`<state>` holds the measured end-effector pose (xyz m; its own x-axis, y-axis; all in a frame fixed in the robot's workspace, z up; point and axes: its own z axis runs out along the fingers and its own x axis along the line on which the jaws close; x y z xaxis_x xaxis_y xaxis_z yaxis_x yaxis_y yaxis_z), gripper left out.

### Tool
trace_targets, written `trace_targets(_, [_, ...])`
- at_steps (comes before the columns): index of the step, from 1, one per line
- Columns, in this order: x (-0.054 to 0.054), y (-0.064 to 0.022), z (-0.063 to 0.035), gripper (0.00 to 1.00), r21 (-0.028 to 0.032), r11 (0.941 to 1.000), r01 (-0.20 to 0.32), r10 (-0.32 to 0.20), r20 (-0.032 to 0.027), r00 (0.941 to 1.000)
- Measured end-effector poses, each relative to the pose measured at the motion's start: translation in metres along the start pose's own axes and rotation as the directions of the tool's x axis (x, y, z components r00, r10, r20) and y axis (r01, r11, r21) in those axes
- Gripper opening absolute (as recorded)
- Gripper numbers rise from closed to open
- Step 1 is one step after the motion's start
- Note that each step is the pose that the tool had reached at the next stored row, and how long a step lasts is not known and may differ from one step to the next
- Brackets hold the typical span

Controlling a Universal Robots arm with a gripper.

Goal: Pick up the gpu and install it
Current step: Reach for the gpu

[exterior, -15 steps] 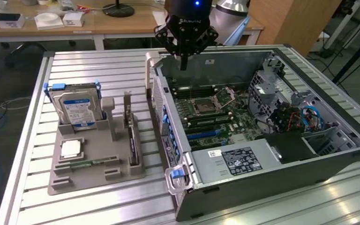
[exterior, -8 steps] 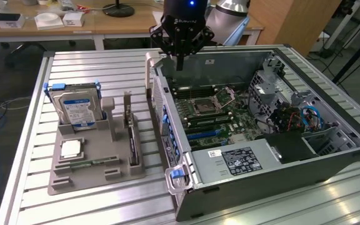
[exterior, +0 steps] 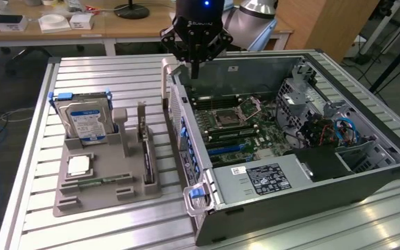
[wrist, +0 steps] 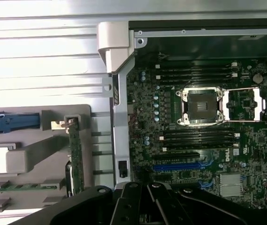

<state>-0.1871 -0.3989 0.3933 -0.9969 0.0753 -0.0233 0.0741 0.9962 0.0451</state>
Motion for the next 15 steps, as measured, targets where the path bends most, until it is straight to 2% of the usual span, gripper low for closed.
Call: trace_targets(15, [0.020,-0.0015,-0.0005,0.11,0.0000,1.0000,0.000,0.000,-0.0001,1.0000])
